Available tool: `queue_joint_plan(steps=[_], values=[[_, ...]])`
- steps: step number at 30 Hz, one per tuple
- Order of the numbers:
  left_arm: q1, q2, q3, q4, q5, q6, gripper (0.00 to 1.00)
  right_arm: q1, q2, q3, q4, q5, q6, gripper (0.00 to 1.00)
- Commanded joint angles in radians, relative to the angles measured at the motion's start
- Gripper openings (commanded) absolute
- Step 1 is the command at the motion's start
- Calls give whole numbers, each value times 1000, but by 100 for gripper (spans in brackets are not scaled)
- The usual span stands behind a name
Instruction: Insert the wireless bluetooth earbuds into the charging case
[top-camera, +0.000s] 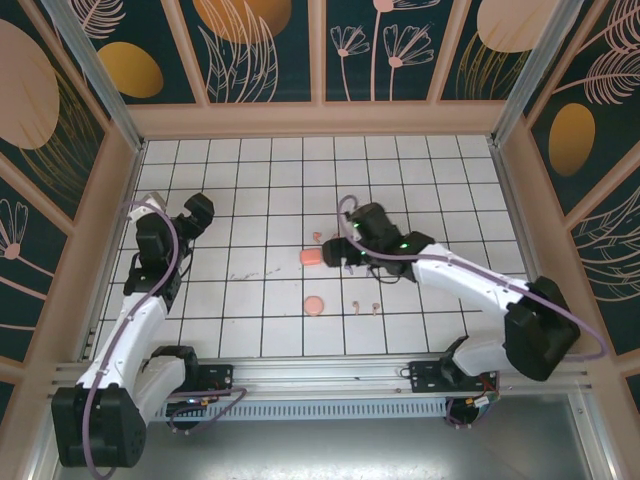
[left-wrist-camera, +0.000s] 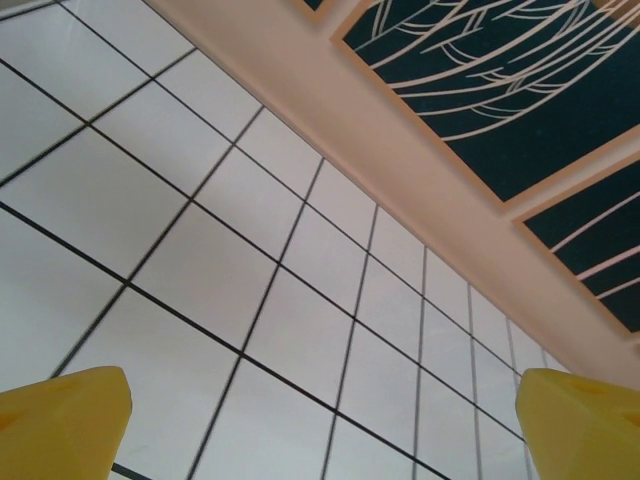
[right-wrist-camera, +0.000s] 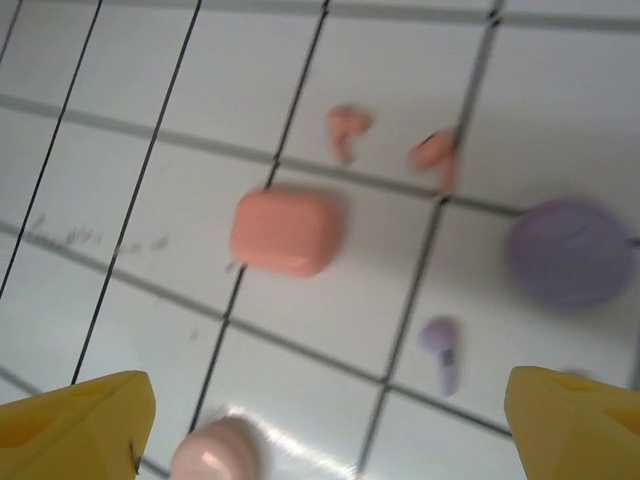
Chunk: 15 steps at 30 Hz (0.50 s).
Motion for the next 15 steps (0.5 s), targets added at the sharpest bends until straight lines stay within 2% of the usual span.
queue_joint_plan(steps=[1,6,15], values=[[-15,5,-8,-28,94,-51,99,95,96,74,-116,29,56,90],[-45,57,7,-32,102,-42,99,192,251,189,-189,50,61,89],[-51,111,24,-43,102,3,99,276,417,296,-280,58,53,85]])
